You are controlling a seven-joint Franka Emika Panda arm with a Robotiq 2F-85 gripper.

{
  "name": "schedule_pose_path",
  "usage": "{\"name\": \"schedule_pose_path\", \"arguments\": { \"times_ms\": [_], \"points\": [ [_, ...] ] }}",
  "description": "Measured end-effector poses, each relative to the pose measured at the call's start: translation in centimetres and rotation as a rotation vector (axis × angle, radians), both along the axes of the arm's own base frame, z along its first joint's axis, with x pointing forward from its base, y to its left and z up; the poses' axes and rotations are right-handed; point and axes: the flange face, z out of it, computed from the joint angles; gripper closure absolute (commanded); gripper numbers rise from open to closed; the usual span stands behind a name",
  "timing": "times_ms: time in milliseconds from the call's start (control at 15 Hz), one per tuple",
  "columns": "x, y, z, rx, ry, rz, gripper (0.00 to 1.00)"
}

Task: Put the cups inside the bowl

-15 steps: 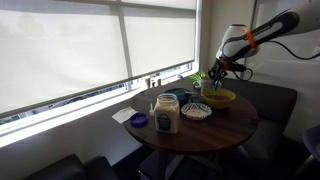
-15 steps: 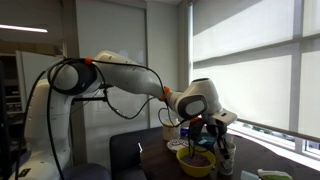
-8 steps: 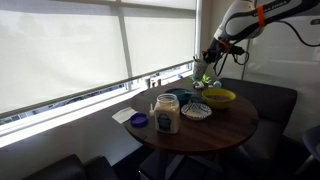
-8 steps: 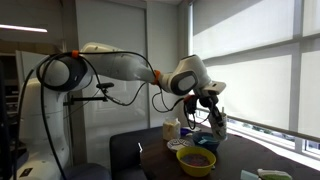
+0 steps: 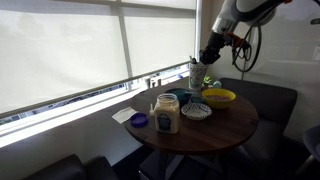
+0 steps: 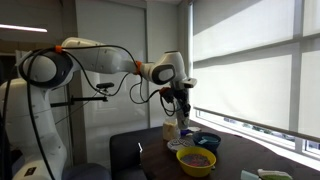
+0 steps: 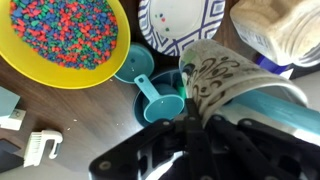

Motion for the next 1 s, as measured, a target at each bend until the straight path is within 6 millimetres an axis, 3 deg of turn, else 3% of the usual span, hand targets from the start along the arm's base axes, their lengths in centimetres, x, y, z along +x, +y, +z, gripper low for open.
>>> {"name": "schedule_pose_path", "arguments": {
  "times_ms": [400, 667, 1000],
  "points": [
    [-2.7, 2.3, -5.8, -0.055, -0.036, 0.088, 0.99],
    [-4.5, 2.0, -8.8, -0.072, -0.022, 0.089, 0.99],
    [-5.1, 1.4, -11.6, -0.074, -0.052, 0.071, 0.99]
  ]
}}
